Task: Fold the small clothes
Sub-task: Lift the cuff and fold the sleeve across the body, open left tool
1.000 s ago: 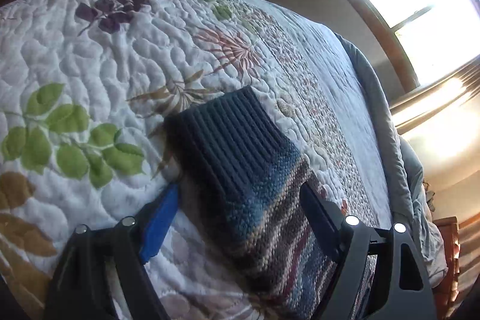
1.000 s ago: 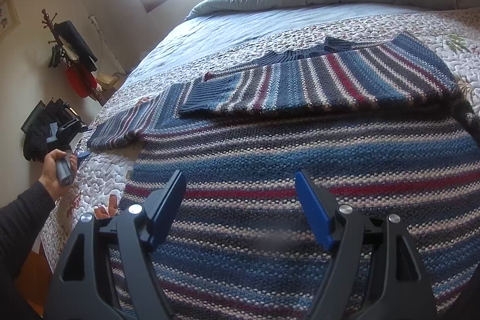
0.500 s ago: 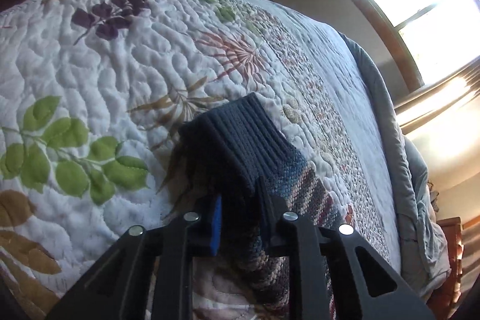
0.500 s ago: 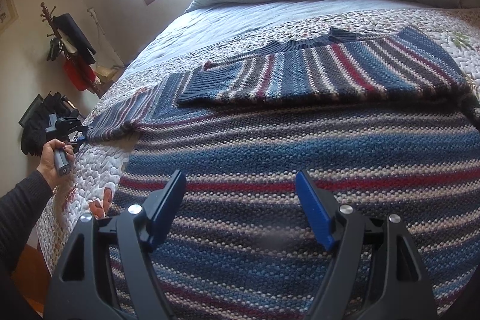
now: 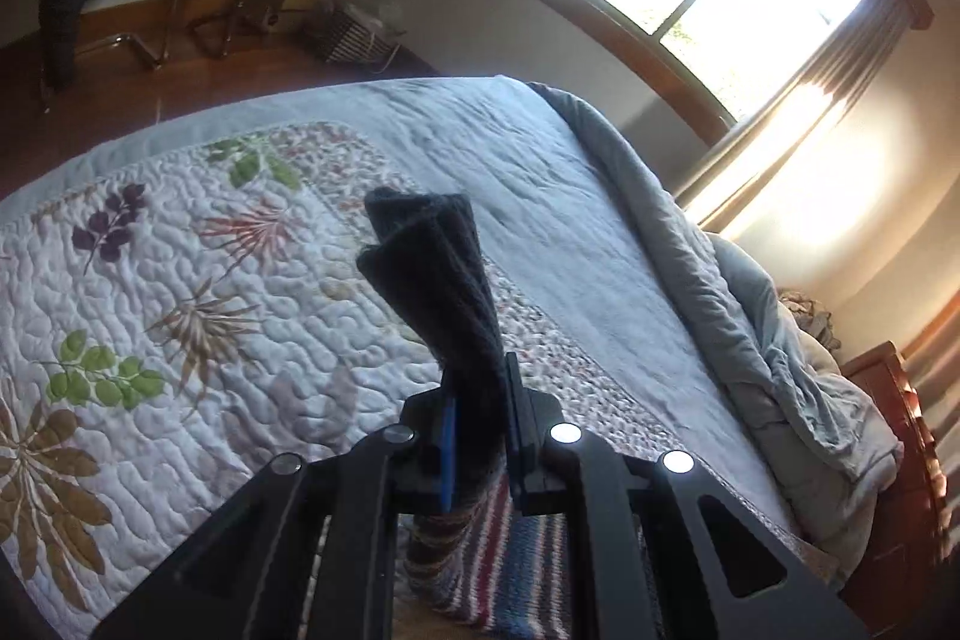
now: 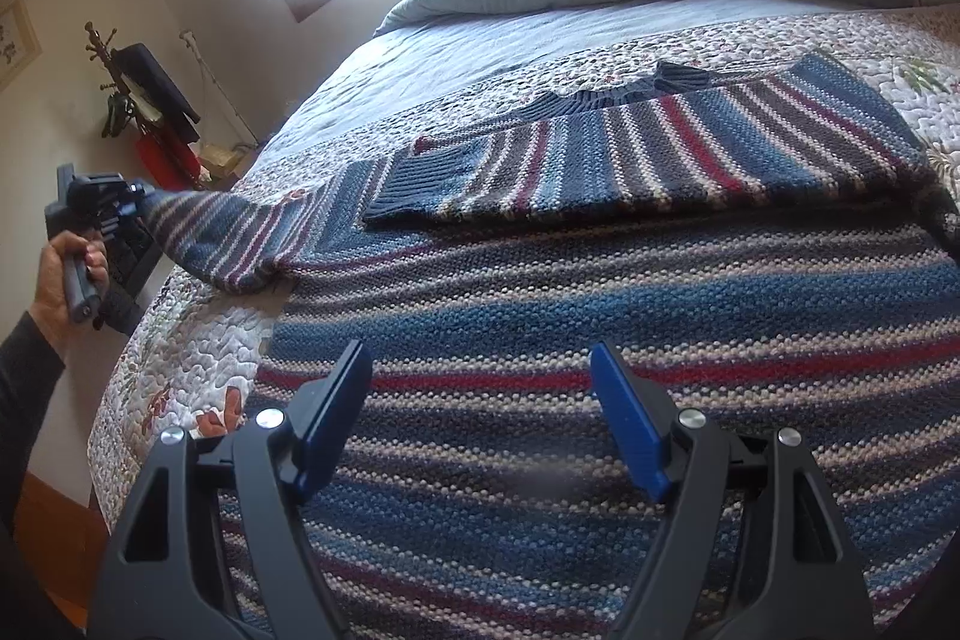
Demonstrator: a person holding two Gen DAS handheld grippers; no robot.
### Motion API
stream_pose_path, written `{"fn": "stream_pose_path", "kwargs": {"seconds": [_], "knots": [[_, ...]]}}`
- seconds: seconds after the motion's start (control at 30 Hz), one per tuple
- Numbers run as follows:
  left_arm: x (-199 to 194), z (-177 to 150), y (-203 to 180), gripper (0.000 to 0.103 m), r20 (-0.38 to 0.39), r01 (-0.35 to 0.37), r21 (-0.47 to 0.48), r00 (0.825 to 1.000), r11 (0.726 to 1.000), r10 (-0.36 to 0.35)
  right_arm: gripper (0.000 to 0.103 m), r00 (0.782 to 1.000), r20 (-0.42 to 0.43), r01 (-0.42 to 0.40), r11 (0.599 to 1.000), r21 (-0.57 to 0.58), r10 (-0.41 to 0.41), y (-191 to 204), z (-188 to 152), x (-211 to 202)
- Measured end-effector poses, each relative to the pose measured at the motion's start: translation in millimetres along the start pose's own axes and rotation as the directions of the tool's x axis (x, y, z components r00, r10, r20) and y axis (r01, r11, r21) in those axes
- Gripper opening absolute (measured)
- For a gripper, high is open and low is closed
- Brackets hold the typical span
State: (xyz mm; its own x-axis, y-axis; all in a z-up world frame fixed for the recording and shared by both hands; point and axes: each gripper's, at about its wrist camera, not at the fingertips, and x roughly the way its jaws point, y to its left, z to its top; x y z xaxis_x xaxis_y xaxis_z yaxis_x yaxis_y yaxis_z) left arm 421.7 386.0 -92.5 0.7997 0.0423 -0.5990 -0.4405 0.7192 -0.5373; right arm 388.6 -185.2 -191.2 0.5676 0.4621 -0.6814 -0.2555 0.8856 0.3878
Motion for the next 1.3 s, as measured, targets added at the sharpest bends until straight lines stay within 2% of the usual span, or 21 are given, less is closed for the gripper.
{"fn": "stream_pose_path", "kwargs": {"seconds": [0.33,0.53,0.8,1.0,1.13,1.3], "knots": [[-26.7,-31.9,-135.2,0.013,-0.026,0.149,0.169,0.989,0.974,-0.147,0.075,0.999,0.024,-0.038,0.996,0.077,0.036,-16.7,7.7,-13.1],[-21.3,-76.4,-201.1,0.013,-0.075,0.205,0.223,0.978,0.953,-0.193,0.075,0.998,0.041,-0.062,0.990,0.126,0.057,-29.5,10.5,-23.3],[-5.1,-135.8,-261.3,0.013,-0.116,0.256,0.271,0.966,0.928,-0.232,0.075,0.996,0.074,-0.060,0.985,0.161,0.049,-53.5,14.1,-45.1],[16.9,-185.5,-298.3,0.013,-0.137,0.278,0.256,0.958,0.926,-0.250,0.075,0.994,0.095,-0.064,0.976,0.207,0.046,-78.0,14.5,-60.8],[40.9,-226.3,-318.1,0.013,-0.163,0.275,0.247,0.957,0.929,-0.240,0.075,0.993,0.107,-0.081,0.961,0.264,0.055,-95.4,15.1,-68.5],[67.9,-279.6,-338.8,0.013,-0.195,0.258,0.271,0.958,0.927,-0.209,0.075,0.985,0.168,-0.095,0.937,0.336,0.039,-116.1,17.5,-83.6]]}}
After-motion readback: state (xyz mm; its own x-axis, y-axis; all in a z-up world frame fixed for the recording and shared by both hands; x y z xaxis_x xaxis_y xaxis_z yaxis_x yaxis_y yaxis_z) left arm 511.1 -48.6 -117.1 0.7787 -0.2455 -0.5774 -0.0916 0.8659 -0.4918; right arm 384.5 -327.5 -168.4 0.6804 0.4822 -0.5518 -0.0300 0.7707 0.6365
